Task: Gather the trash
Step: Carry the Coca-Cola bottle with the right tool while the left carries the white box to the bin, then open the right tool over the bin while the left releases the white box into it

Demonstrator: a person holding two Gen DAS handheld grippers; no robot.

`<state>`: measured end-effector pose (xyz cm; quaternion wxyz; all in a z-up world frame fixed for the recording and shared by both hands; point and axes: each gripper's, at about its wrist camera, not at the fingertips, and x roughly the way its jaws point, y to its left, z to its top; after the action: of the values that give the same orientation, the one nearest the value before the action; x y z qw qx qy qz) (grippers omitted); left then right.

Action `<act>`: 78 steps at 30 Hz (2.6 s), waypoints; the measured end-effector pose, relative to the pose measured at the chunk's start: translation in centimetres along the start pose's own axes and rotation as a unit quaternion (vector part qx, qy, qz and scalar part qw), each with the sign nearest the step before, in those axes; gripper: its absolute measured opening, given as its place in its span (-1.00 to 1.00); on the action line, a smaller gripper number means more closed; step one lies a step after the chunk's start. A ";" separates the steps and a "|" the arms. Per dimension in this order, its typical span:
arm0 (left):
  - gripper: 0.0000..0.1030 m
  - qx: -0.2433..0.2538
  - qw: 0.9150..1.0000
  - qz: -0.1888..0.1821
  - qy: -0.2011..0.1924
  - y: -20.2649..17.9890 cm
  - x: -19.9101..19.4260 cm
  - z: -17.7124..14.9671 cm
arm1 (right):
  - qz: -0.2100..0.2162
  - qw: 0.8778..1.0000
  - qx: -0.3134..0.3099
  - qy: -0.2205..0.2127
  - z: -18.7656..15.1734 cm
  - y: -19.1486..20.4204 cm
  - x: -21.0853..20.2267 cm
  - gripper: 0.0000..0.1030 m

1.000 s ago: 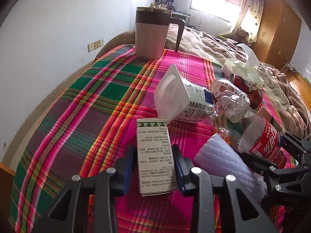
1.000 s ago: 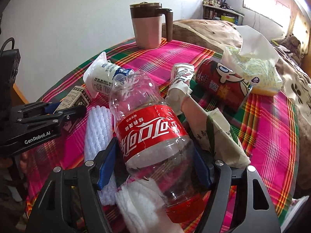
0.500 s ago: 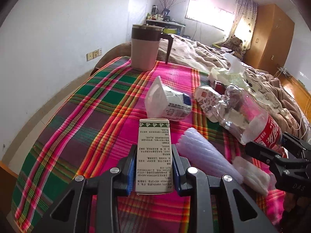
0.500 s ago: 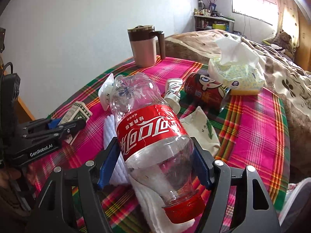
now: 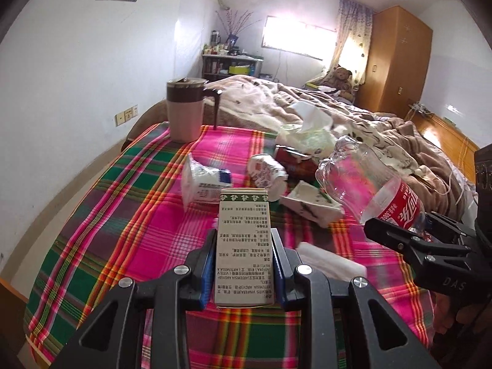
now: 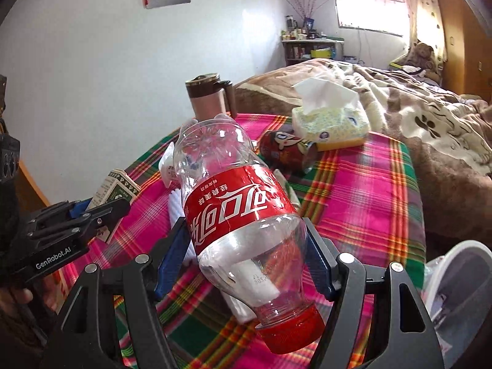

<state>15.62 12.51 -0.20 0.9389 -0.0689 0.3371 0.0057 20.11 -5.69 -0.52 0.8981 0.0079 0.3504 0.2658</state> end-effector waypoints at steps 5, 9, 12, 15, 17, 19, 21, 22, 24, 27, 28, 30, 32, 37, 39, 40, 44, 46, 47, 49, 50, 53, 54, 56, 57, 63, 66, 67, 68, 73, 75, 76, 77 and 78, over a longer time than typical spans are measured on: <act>-0.38 0.019 1.000 -0.015 -0.009 -2.4 -1.1 -0.1 | -0.020 1.000 0.016 -0.015 -0.7 -1.6 -2.2 0.39; -0.38 0.032 0.999 -0.028 -0.014 -4.5 -1.8 -0.3 | -0.035 0.999 0.029 -0.028 -1.3 -2.7 -4.1 0.39; -0.38 0.042 0.998 -0.038 -0.017 -6.0 -2.1 -0.4 | -0.048 0.997 0.039 -0.036 -2.0 -3.7 -5.6 0.39; -0.38 0.057 0.997 -0.047 -0.023 -7.6 -2.5 -0.5 | -0.062 0.996 0.049 -0.045 -2.6 -4.7 -7.0 0.39; -0.38 0.066 0.996 -0.054 -0.025 -8.8 -2.6 -0.5 | -0.070 0.995 0.058 -0.050 -3.1 -5.5 -7.8 0.39; -0.38 0.073 0.995 -0.063 -0.027 -9.9 -2.8 -0.5 | -0.079 0.993 0.066 -0.056 -3.5 -6.2 -8.5 0.39; -0.38 0.081 0.994 -0.072 -0.028 -11.2 -2.9 -0.5 | -0.093 0.991 0.077 -0.059 -4.0 -7.0 -9.2 0.39; -0.38 0.086 0.993 -0.078 -0.028 -12.0 -2.9 -0.5 | -0.099 0.990 0.083 -0.061 -4.2 -7.4 -9.6 0.39; -0.38 0.095 0.991 -0.088 -0.030 -13.2 -2.9 -0.5 | -0.114 0.987 0.094 -0.064 -4.7 -8.2 -10.3 0.39; -0.38 0.107 0.989 -0.102 -0.032 -15.1 -2.8 -0.5 | -0.135 0.982 0.111 -0.065 -5.3 -9.5 -11.4 0.39; -0.38 0.111 0.988 -0.107 -0.031 -15.7 -2.8 -0.5 | -0.143 0.981 0.115 -0.065 -5.3 -9.8 -11.7 0.39; -0.38 0.120 0.985 -0.120 -0.030 -17.1 -2.7 -0.6 | -0.158 0.978 0.118 -0.068 -5.8 -10.5 -12.3 0.39; -0.38 0.129 0.982 -0.131 -0.029 -18.6 -2.5 -0.7 | -0.174 0.974 0.126 -0.067 -6.0 -11.2 -12.7 0.39; -0.38 0.145 0.976 -0.163 -0.020 -22.0 -1.8 -1.2 | -0.203 0.966 0.149 -0.065 -6.9 -13.2 -13.7 0.39; -0.38 0.150 0.973 -0.177 -0.013 -23.3 -1.4 -1.4 | -0.217 0.961 0.162 -0.062 -7.4 -14.0 -13.9 0.39; -0.38 0.156 0.971 -0.183 -0.012 -24.1 -1.2 -1.6 | -0.223 0.958 0.168 -0.061 -7.6 -14.5 -14.0 0.39; -0.38 0.166 0.966 -0.197 -0.003 -26.3 -0.3 -2.0 | -0.247 0.949 0.187 -0.051 -8.3 -15.9 -14.2 0.39; -0.38 0.171 0.965 -0.200 0.001 -27.2 0.1 -2.2 | -0.251 0.946 0.198 -0.046 -8.7 -16.6 -14.1 0.39; -0.38 0.175 0.964 -0.202 0.004 -27.7 0.4 -2.4 | -0.252 0.945 0.201 -0.045 -8.8 -16.8 -14.1 0.39; -0.38 0.181 0.961 -0.207 0.010 -28.6 0.9 -2.6 | -0.260 0.943 0.205 -0.036 -9.1 -17.2 -14.0 0.39; -0.38 0.185 0.960 -0.209 0.013 -29.0 1.2 -2.8 | -0.264 0.941 0.208 -0.033 -9.3 -17.5 -14.0 0.39; -0.38 0.193 0.958 -0.212 0.017 -30.0 1.6 -3.2 | -0.267 0.939 0.216 -0.028 -9.6 -18.2 -13.9 0.39; -0.38 0.196 0.957 -0.212 0.017 -30.3 1.8 -3.3 | -0.267 0.938 0.218 -0.026 -9.9 -18.4 -14.0 0.39; -0.38 0.198 0.956 -0.213 0.022 -30.8 2.2 -3.3 | -0.269 0.937 0.222 -0.021 -10.1 -18.7 -13.9 0.39; -0.38 0.197 0.956 -0.214 0.024 -31.0 2.4 -3.3 | -0.270 0.936 0.224 -0.020 -10.2 -19.0 -13.8 0.39; -0.38 0.190 0.955 -0.224 0.029 -31.6 3.2 -3.0 | -0.276 0.933 0.230 -0.002 -10.6 -20.0 -13.3 0.40; -0.35 0.186 0.956 -0.223 0.035 -32.0 3.9 -2.9 | -0.278 0.931 0.235 0.006 -10.9 -20.6 -13.1 0.40; -0.23 0.187 0.956 -0.222 0.035 -32.1 4.0 -3.0 | -0.278 0.931 0.236 0.010 -11.0 -20.7 -12.9 0.40; -0.13 0.189 0.956 -0.221 0.035 -32.3 4.1 -3.0 | -0.278 0.931 0.236 0.012 -11.1 -20.8 -12.8 0.40; 0.15 0.189 0.955 -0.225 0.038 -32.3 4.4 -3.1 | -0.286 0.929 0.235 0.017 -11.2 -20.9 -12.7 0.41; 0.15 0.188 0.956 -0.224 0.039 -32.2 4.4 -3.0 | -0.288 0.927 0.238 0.011 -11.2 -20.9 -12.9 0.41; 0.15 0.187 0.956 -0.223 0.040 -32.1 4.4 -3.0 | -0.289 0.927 0.239 0.010 -11.1 -20.9 -13.0 0.43; 0.15 0.185 0.957 -0.221 0.040 -31.9 4.4 -3.0 | -0.288 0.927 0.240 0.009 -11.1 -20.9 -13.1 0.44; 0.15 0.185 0.957 -0.220 0.039 -31.8 4.3 -3.0 | -0.289 0.927 0.240 0.008 -11.1 -20.8 -13.2 0.44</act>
<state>18.88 -19.50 -1.22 0.8995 0.0334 0.3451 -0.2660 14.81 -31.85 -4.76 0.9046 0.1191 0.3975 -0.0975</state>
